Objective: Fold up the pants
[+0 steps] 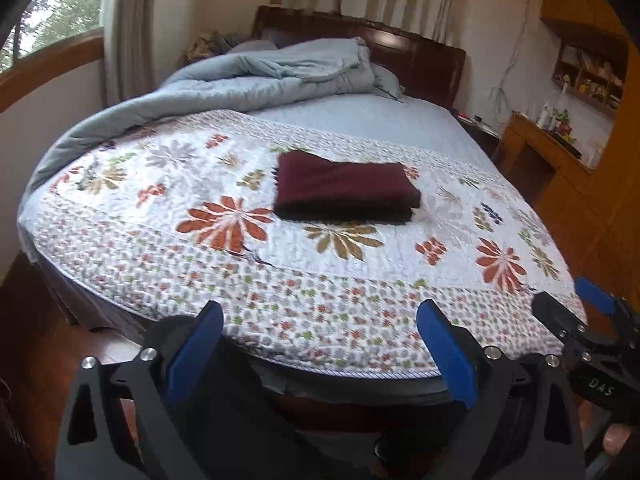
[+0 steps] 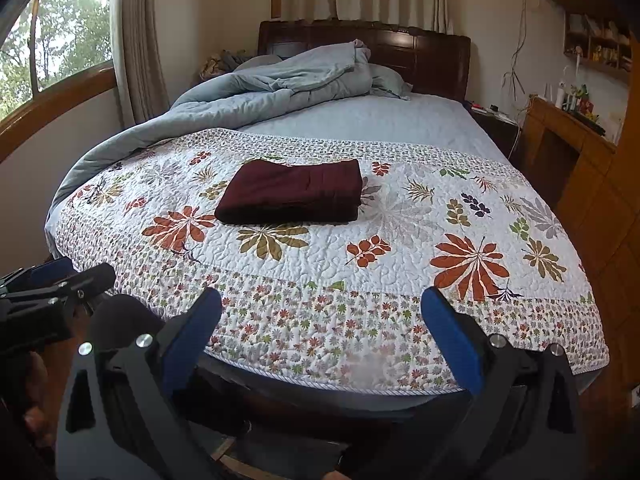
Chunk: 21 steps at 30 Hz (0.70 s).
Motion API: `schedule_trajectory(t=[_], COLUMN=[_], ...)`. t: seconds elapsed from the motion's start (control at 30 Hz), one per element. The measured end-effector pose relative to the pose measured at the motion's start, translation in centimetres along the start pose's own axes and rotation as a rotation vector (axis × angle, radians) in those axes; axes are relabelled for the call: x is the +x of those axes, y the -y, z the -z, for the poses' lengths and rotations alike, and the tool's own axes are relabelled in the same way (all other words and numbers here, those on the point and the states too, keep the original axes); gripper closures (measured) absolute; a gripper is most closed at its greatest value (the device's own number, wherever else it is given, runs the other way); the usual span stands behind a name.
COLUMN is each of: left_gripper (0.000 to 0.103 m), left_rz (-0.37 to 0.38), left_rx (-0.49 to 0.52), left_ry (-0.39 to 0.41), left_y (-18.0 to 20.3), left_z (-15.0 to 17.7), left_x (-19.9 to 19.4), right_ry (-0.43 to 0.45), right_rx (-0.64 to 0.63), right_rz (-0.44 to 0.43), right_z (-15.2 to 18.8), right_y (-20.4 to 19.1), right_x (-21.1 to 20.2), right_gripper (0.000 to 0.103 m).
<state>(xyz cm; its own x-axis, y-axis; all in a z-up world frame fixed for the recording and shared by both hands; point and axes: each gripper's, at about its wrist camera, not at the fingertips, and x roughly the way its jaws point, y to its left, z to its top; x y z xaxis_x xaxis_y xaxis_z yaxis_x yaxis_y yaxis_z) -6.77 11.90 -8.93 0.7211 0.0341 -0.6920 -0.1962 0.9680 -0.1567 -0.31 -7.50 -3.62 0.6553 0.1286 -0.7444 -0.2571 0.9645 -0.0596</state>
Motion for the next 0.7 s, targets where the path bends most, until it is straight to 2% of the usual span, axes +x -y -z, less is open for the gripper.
schedule_trajectory(t=[0.43, 0.7], left_gripper=[0.005, 0.005], left_rz=[-0.027, -0.032], left_rx=[0.080, 0.074], left_ry=[0.006, 0.022], left_y=[1.3, 1.0], left_z=[-0.1, -0.3], left_x=[-0.7, -1.2], right_ry=[0.022, 0.033], right_rx=[0.001, -0.012], right_rz=[-0.009, -0.008], right_z=[-0.3, -0.6], right_y=[-0.3, -0.9], right_x=[-0.4, -0.9], right_gripper=[0.004, 0.004])
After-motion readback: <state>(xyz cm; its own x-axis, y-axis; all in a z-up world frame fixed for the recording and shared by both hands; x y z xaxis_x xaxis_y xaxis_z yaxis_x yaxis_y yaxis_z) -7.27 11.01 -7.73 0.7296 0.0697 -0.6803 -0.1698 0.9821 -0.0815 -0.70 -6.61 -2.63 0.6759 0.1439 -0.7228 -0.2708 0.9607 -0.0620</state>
